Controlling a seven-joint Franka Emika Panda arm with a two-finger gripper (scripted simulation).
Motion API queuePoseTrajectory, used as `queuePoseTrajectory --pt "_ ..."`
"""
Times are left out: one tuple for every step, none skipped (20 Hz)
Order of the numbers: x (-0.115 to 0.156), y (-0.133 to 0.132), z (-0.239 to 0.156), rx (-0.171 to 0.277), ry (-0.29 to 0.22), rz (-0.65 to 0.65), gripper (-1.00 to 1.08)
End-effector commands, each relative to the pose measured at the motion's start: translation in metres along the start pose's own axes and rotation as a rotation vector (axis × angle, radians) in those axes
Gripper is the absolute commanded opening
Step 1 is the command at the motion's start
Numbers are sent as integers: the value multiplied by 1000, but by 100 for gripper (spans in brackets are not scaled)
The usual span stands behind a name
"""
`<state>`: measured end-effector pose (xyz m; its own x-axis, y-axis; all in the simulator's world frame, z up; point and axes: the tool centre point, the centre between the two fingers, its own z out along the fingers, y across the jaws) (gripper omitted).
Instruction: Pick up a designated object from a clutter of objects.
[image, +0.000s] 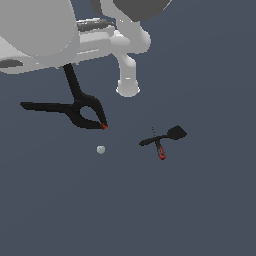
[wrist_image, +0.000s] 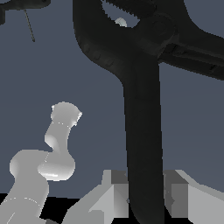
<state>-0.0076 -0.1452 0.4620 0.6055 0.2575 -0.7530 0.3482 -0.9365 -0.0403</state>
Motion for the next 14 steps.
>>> queuePoseTrajectory --pt "-3 0 -6 -1 2 1 -100" --pt "-4 0 -7 -1 2 1 -100" --pt "-5 0 -9 -1 2 1 -100" --pt "-5 0 -10 -1 2 1 -100" --pt "-5 0 -11 -1 2 1 -100" --pt "-6 0 -12 -1 2 1 -100" --pt "-6 0 -13 -1 2 1 -100" --pt "-6 0 -13 -1 2 1 -100" --pt "-7 0 -14 -1 2 1 -100" --pt "-7 0 -15 -1 2 1 -100" --pt "-7 0 -15 -1 2 1 -100" --pt "-7 0 -15 -1 2 1 -100" --pt "-7 0 -16 -1 2 1 -100" --pt "-7 0 -16 -1 2 1 -100"
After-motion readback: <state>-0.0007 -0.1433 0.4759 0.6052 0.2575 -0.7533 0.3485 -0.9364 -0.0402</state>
